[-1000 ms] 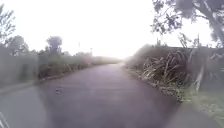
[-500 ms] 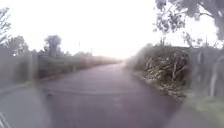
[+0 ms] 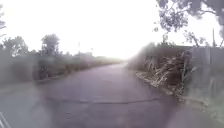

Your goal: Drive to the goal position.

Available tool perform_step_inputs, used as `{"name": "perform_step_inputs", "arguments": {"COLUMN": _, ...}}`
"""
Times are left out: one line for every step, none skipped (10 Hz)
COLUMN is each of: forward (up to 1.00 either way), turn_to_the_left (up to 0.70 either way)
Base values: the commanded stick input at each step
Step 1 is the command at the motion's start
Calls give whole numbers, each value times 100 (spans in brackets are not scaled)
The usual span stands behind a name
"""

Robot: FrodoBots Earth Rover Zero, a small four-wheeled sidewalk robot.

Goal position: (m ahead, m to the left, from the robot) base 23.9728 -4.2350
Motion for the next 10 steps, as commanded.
{"name": "perform_step_inputs", "arguments": {"forward": 70, "turn_to_the_left": 0}}
{"name": "perform_step_inputs", "arguments": {"forward": 70, "turn_to_the_left": 0}}
{"name": "perform_step_inputs", "arguments": {"forward": 70, "turn_to_the_left": 0}}
{"name": "perform_step_inputs", "arguments": {"forward": 70, "turn_to_the_left": 0}}
{"name": "perform_step_inputs", "arguments": {"forward": 70, "turn_to_the_left": 0}}
{"name": "perform_step_inputs", "arguments": {"forward": 70, "turn_to_the_left": 0}}
{"name": "perform_step_inputs", "arguments": {"forward": 70, "turn_to_the_left": 0}}
{"name": "perform_step_inputs", "arguments": {"forward": 70, "turn_to_the_left": 0}}
{"name": "perform_step_inputs", "arguments": {"forward": 70, "turn_to_the_left": -14}}
{"name": "perform_step_inputs", "arguments": {"forward": 70, "turn_to_the_left": -14}}
